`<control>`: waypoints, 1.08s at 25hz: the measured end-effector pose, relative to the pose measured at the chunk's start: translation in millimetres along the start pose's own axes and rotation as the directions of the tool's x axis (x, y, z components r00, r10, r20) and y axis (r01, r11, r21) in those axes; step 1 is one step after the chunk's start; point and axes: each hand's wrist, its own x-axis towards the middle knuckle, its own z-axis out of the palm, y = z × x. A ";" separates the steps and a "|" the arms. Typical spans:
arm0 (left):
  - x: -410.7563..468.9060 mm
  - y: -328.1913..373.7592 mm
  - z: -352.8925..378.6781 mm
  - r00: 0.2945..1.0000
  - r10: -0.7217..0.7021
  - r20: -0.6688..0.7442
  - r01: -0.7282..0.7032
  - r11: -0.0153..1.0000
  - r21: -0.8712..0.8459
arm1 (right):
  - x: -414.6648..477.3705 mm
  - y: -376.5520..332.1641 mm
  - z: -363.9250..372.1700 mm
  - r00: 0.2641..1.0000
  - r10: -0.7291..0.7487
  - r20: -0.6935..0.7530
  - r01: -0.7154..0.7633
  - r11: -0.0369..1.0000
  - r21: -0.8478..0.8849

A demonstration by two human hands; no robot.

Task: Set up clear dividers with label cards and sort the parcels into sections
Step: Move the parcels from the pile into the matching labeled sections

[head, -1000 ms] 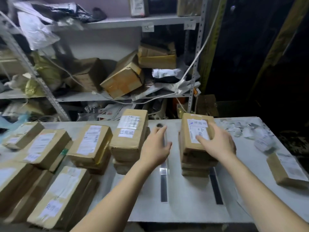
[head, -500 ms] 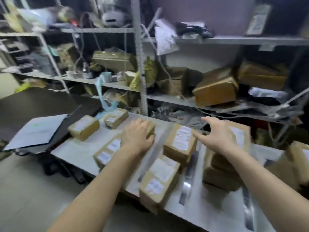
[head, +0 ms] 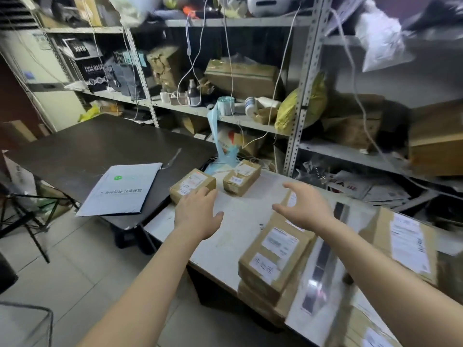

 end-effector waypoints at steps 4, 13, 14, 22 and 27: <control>72.5 -44.8 33.3 0.995 -0.034 0.091 0.038 0.999 -0.039 | 89.3 -7.7 51.8 0.999 0.043 0.025 -0.045 0.995 0.091; 236.5 -70.2 121.8 0.949 -0.053 0.309 0.205 0.850 -0.485 | 225.6 -9.2 145.1 0.926 0.273 0.261 -0.327 0.925 0.194; 256.0 -69.6 134.9 0.924 -0.060 0.379 0.285 0.770 -0.571 | 239.2 -11.8 156.2 0.918 0.286 0.275 -0.347 0.916 0.202; 372.9 -65.1 231.1 0.842 0.027 0.539 0.369 0.701 -0.611 | 315.0 -19.7 245.0 0.703 0.632 0.325 -0.706 0.572 0.417; 387.7 -64.2 269.8 0.853 0.125 0.506 0.302 0.674 -0.675 | 325.3 -18.9 277.8 0.645 0.726 0.241 -0.721 0.472 0.507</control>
